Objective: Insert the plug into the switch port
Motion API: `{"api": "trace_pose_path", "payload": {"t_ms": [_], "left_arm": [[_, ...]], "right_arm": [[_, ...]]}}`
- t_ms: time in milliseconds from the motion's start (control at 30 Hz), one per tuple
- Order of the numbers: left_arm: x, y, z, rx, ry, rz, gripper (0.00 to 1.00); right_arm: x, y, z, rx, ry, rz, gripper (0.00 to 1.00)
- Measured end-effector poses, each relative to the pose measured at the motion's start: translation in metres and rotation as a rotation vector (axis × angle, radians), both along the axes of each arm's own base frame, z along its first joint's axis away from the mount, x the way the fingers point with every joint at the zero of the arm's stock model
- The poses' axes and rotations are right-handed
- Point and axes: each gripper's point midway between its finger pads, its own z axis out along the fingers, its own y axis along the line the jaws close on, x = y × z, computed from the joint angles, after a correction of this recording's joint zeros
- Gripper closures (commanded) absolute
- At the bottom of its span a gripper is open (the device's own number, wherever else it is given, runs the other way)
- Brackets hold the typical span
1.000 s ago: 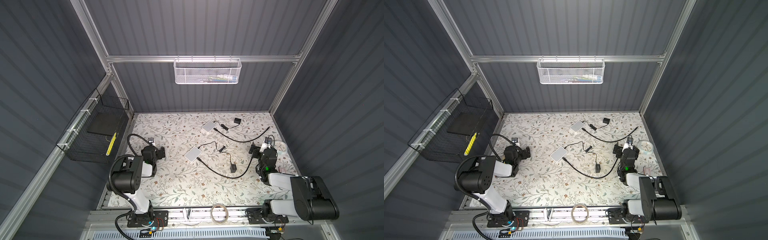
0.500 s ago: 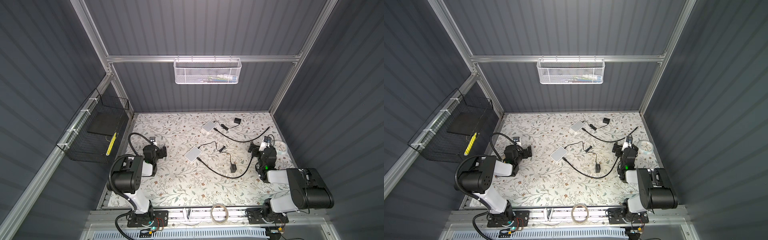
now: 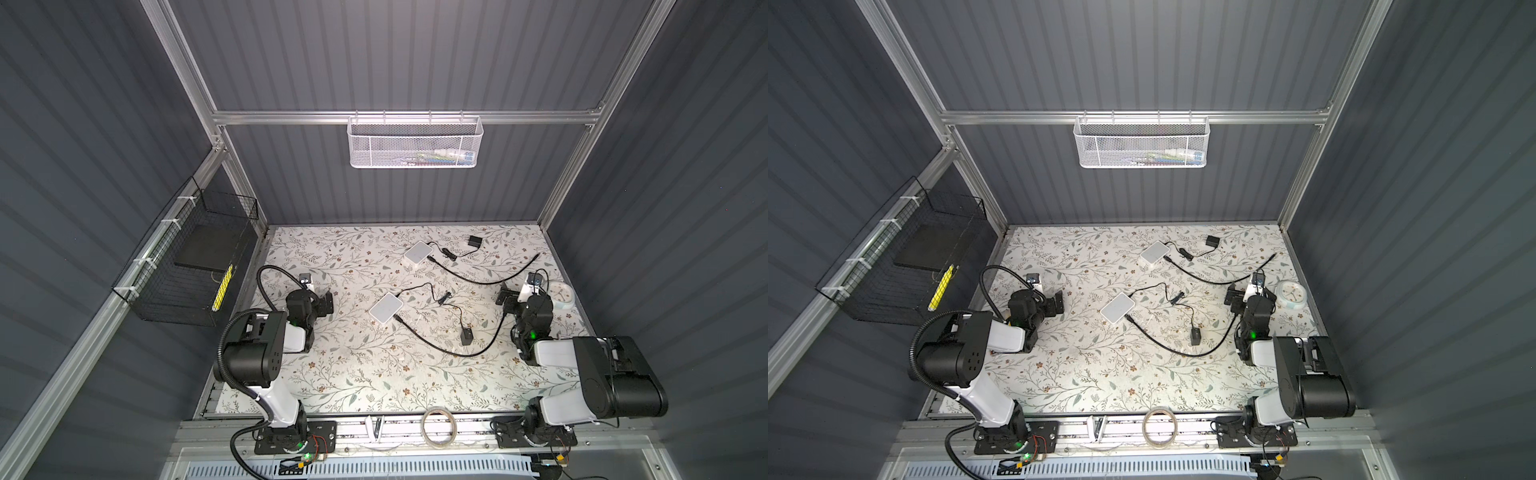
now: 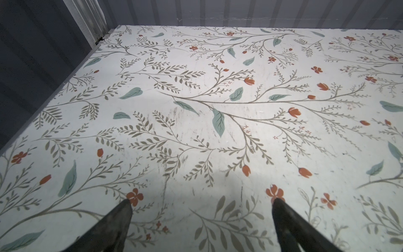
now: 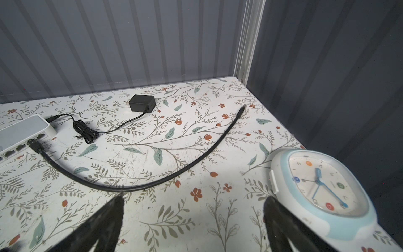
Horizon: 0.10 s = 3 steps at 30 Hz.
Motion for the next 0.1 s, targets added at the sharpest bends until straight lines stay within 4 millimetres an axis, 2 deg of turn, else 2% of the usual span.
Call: {"api": "trace_pose_path", "payload": {"t_ms": [100], "left_arm": [[0.0000,0.0000,0.0000,0.000,0.000,0.000,0.00]], "right_arm": [[0.0000,0.0000,0.0000,0.000,0.000,0.000,0.01]]}}
